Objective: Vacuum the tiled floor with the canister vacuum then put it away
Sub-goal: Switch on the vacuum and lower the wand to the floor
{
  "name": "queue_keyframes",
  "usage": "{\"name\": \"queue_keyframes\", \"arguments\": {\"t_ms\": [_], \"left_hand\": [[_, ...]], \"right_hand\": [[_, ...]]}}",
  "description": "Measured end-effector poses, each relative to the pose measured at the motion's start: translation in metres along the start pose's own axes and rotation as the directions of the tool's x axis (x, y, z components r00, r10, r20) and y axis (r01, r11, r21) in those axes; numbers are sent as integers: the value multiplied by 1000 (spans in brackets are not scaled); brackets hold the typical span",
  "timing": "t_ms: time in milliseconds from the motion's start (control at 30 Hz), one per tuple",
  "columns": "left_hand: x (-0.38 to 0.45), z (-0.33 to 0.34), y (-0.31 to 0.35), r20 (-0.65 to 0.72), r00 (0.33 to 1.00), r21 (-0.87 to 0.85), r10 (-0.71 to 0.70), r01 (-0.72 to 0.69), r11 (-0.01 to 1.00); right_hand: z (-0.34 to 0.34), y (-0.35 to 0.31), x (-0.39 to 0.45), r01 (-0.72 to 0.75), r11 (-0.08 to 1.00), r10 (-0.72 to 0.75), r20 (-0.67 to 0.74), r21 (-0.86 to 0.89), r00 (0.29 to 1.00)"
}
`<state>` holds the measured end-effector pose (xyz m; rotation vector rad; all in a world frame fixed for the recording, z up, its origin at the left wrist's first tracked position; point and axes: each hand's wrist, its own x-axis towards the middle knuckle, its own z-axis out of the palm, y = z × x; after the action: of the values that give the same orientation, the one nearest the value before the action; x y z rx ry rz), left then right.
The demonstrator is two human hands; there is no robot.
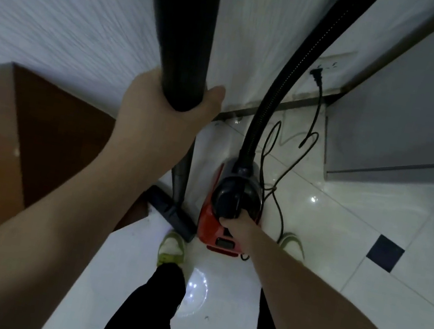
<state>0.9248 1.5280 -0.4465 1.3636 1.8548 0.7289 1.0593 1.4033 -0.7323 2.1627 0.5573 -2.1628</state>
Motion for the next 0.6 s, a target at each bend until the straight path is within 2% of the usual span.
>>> {"name": "queue_keyframes", "arguments": {"t_ms": [233,433,600], "left_hand": [[-46,-23,19,-154,987,-6,-44,44,999],[-114,-41,63,-277,955,-55,-111,100,993],[-174,-44,87,-381,889,-67,-253,247,967]], "right_hand": [[-12,8,-41,86,983,-83,23,-162,996],[-35,6,-129,228,921,-192,142,-316,971],[-31,26,-180,224,943,-193,142,-245,971]]}}
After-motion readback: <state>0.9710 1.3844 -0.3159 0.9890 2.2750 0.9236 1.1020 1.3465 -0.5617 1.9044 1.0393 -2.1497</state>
